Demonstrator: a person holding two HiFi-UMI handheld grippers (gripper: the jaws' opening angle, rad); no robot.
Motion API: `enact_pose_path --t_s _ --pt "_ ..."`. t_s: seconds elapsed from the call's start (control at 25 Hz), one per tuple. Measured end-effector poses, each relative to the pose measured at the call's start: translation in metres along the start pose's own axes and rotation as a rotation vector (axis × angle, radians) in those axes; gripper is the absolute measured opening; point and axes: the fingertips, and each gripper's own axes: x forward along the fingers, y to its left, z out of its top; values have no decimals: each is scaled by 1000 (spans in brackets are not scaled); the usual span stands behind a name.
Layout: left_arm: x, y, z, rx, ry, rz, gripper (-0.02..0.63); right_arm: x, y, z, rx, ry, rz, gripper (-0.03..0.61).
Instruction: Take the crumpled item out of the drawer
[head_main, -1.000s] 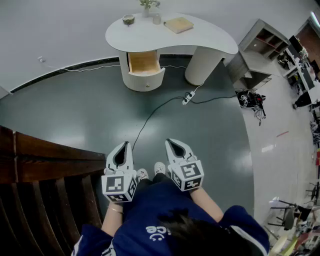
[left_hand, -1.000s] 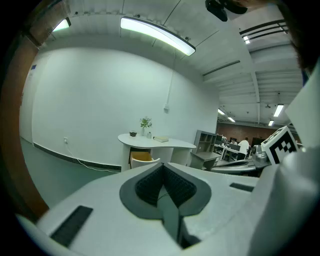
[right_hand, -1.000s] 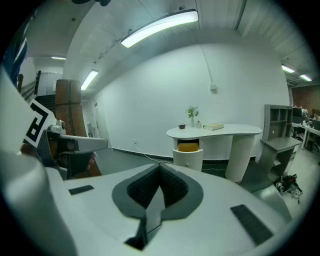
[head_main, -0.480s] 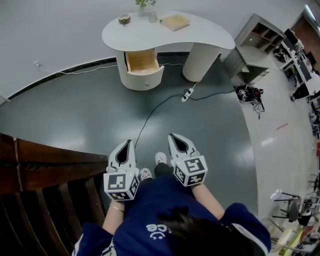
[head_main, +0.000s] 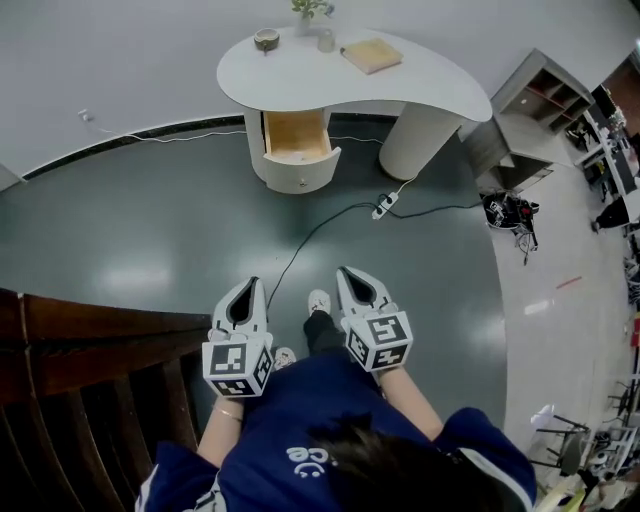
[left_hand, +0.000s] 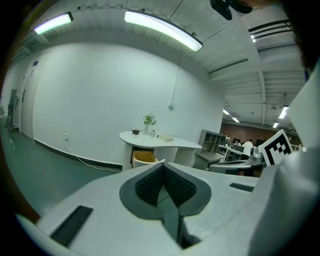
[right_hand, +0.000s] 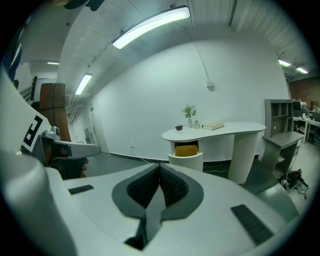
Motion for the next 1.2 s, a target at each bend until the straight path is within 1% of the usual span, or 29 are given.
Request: enact_pose_path --t_s 0.16,0.28,0.44,0.56,0.72,0.88,1.04,1.2 --pt "39 2 14 -7 3 15 5 33 -27 15 -3 10 33 8" --pt "69 -4 27 -19 -15 13 5 54 -49 22 -16 30 62 8" --pt "109 -10 41 -20 -29 24 5 82 -79 40 -20 20 97 8" --pt "137 -16 46 -15 -24 37 4 101 -102 50 -32 25 110 8" --pt "171 -23 51 -19 -7 58 4 119 -123 59 -43 49 152 8" --pt "194 -30 52 -24 3 73 4 132 -137 59 -45 76 190 8" --pt "207 -38 49 -16 25 71 5 137 -148 55 -23 89 199 8" --pt "212 -37 46 -8 46 75 5 140 -149 46 -10 119 209 8"
